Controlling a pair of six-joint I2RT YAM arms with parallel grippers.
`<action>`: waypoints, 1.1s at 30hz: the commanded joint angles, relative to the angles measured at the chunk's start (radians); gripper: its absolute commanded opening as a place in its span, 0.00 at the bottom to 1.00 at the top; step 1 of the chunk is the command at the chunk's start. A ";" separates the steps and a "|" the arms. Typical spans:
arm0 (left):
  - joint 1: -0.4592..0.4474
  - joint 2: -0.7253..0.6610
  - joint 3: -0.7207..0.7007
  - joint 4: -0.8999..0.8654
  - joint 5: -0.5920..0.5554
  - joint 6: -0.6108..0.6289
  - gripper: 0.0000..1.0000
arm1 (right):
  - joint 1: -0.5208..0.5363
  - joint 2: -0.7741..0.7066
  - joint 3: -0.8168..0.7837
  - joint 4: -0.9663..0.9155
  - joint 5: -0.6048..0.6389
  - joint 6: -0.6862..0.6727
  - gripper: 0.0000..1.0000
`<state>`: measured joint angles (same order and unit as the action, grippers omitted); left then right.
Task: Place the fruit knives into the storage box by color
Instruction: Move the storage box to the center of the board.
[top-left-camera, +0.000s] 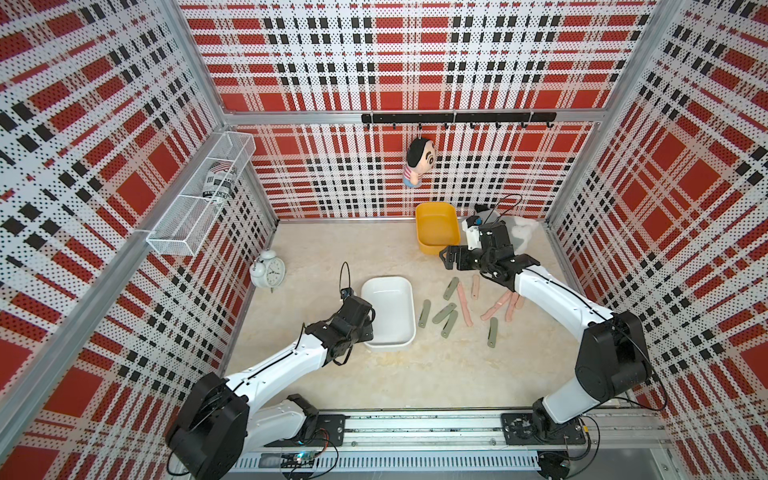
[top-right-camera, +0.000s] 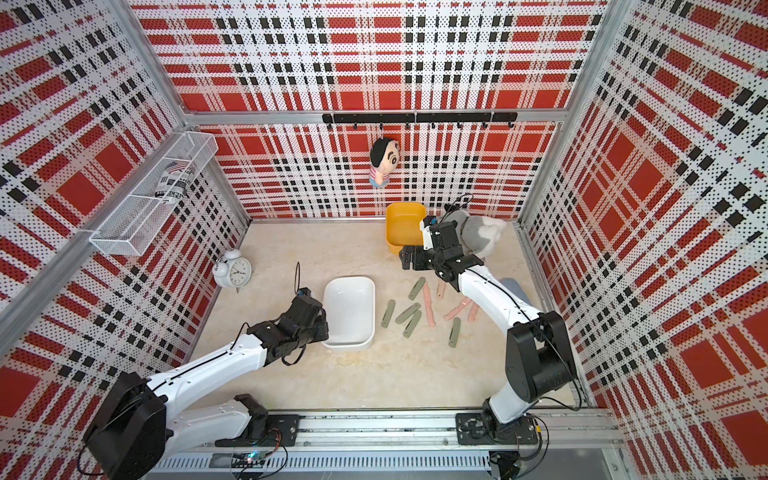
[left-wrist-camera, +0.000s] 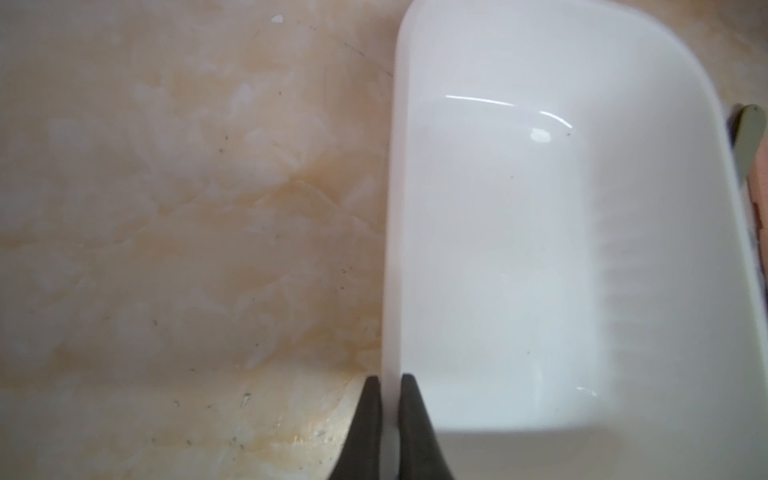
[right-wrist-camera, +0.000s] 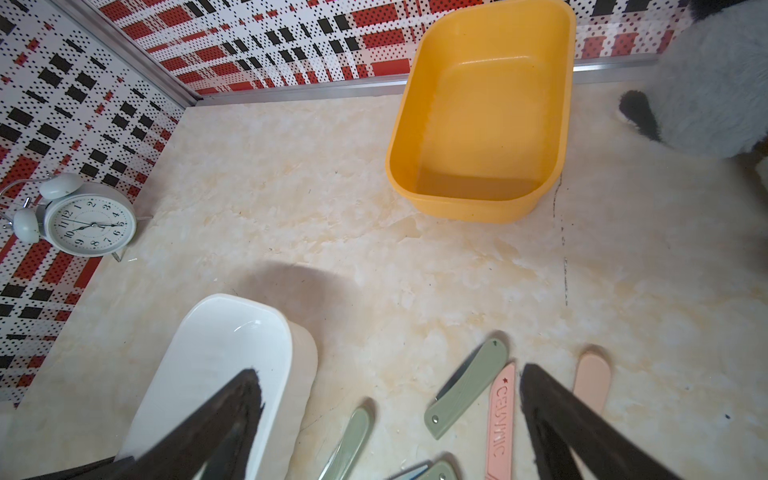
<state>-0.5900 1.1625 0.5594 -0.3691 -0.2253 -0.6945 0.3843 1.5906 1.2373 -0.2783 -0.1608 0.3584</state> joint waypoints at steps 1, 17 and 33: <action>0.010 -0.018 -0.033 0.039 -0.023 -0.053 0.00 | 0.020 0.018 0.015 -0.017 0.005 -0.013 1.00; 0.058 -0.119 -0.005 0.026 -0.023 -0.041 0.62 | 0.057 0.046 0.043 -0.025 0.030 -0.008 1.00; 0.156 0.106 0.225 0.056 -0.076 0.105 0.93 | 0.154 0.071 0.072 -0.175 0.035 0.000 1.00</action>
<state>-0.4583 1.2652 0.7578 -0.3302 -0.2852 -0.6346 0.5179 1.6619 1.3254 -0.3843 -0.1307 0.3565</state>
